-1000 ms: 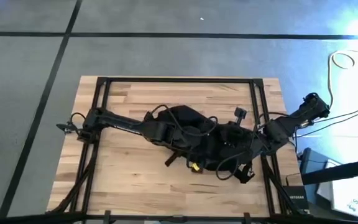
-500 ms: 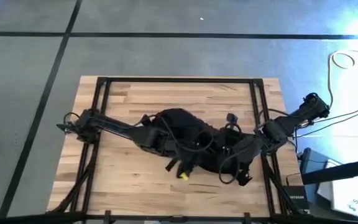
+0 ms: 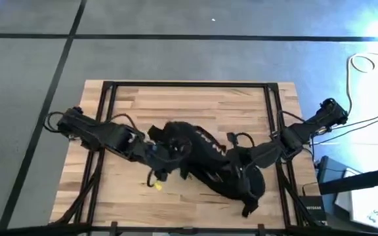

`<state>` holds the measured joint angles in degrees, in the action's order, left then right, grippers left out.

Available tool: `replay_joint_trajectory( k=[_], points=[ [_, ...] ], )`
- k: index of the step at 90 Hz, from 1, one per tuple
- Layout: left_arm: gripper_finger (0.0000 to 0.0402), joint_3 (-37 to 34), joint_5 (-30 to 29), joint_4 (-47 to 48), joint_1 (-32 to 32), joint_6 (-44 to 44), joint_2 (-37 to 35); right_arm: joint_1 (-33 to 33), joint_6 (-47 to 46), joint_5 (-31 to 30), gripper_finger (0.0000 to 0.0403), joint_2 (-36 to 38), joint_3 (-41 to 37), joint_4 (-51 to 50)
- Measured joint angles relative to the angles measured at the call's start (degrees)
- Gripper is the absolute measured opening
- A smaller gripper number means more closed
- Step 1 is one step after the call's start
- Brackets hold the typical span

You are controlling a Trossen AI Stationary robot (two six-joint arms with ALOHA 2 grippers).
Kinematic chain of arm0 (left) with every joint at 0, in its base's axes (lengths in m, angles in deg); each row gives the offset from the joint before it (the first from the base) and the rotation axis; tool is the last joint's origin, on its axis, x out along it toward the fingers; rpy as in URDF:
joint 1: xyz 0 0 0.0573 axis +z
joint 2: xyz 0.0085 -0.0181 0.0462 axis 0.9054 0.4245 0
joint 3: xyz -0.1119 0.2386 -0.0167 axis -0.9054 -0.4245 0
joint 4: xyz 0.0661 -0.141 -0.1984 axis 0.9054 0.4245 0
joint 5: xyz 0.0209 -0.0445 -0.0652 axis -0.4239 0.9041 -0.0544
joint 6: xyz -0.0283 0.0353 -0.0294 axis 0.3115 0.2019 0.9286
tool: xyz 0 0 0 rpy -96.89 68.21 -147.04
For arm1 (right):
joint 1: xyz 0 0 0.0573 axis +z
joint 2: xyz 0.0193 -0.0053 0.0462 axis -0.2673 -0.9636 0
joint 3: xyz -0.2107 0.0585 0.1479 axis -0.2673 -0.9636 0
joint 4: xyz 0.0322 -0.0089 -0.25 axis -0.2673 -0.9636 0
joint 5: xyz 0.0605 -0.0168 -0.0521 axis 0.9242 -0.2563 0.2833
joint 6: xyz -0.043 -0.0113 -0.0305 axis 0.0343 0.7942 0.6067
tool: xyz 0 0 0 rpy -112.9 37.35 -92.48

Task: Unpack backpack
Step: Close the black backpack

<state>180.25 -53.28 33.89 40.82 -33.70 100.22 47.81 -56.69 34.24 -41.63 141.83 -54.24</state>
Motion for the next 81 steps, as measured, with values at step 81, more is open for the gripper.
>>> replay_joint_trajectory(
  k=[81],
  points=[
    [0.0276,0.0,-0.6,6.8,0.5,2.1,-2.6,-2.6,7.6,15.5,0.0,-4.3,0.2,3.4]
  ],
)
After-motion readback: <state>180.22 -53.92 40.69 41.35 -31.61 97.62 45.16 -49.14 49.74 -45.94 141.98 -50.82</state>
